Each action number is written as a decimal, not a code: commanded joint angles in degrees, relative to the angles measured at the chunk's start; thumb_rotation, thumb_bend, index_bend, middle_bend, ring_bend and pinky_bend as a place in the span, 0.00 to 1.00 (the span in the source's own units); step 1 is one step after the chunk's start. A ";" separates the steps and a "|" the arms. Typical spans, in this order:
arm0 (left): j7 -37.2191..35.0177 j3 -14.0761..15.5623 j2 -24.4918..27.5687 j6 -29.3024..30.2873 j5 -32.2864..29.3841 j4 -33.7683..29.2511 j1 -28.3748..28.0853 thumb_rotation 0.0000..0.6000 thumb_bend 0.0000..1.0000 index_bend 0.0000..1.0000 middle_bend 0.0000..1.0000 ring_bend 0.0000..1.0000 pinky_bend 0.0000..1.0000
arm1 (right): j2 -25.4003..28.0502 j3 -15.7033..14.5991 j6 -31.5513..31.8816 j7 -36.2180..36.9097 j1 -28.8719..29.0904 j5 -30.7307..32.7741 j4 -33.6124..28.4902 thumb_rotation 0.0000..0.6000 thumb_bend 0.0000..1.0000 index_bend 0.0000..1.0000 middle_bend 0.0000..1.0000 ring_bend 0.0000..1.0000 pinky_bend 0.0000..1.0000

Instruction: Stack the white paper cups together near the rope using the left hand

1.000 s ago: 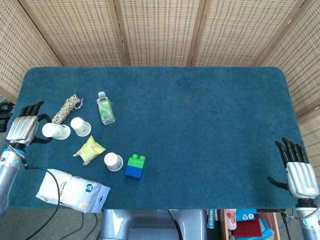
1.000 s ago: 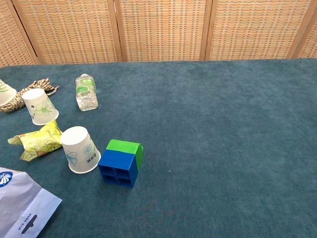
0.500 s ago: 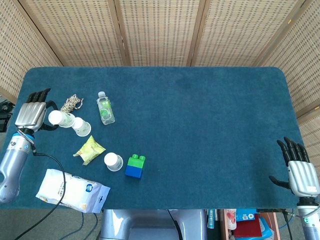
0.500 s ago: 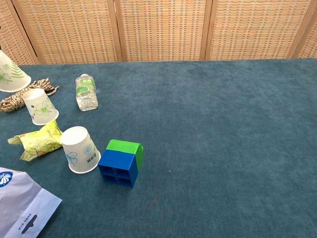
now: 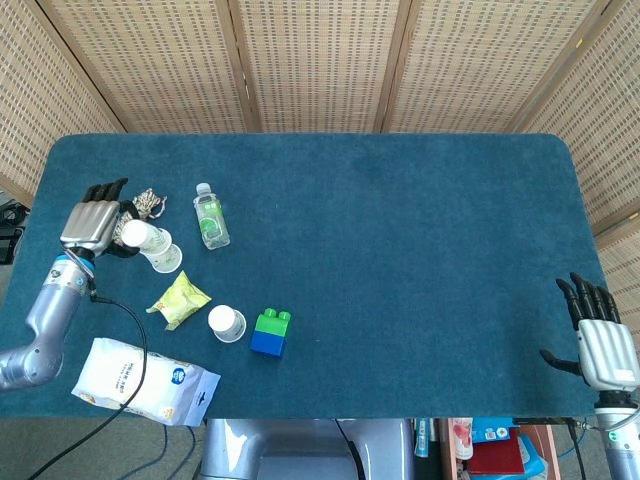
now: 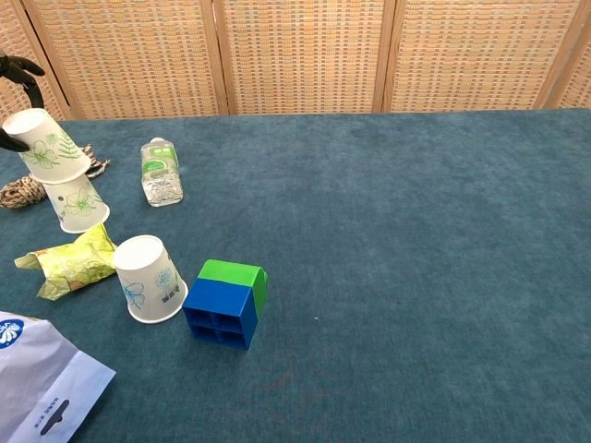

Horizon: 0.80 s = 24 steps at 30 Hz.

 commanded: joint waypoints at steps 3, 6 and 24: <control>0.49 0.85 -0.48 -0.57 -1.43 0.30 -0.88 1.00 0.22 0.47 0.00 0.00 0.00 | -0.02 0.01 -0.05 0.13 0.03 0.04 0.09 1.00 0.00 0.00 0.00 0.00 0.00; 0.54 1.42 -0.72 -0.87 -1.85 0.47 -1.24 1.00 0.22 0.46 0.00 0.00 0.00 | -0.03 0.00 -0.12 0.05 0.05 0.12 0.06 1.00 0.00 0.00 0.00 0.00 0.00; -2.32 1.66 2.38 2.15 0.95 -3.68 -0.54 1.00 0.22 0.46 0.00 0.00 0.00 | -0.27 -0.02 0.41 -0.02 -0.04 -0.22 0.03 1.00 0.00 0.00 0.00 0.00 0.00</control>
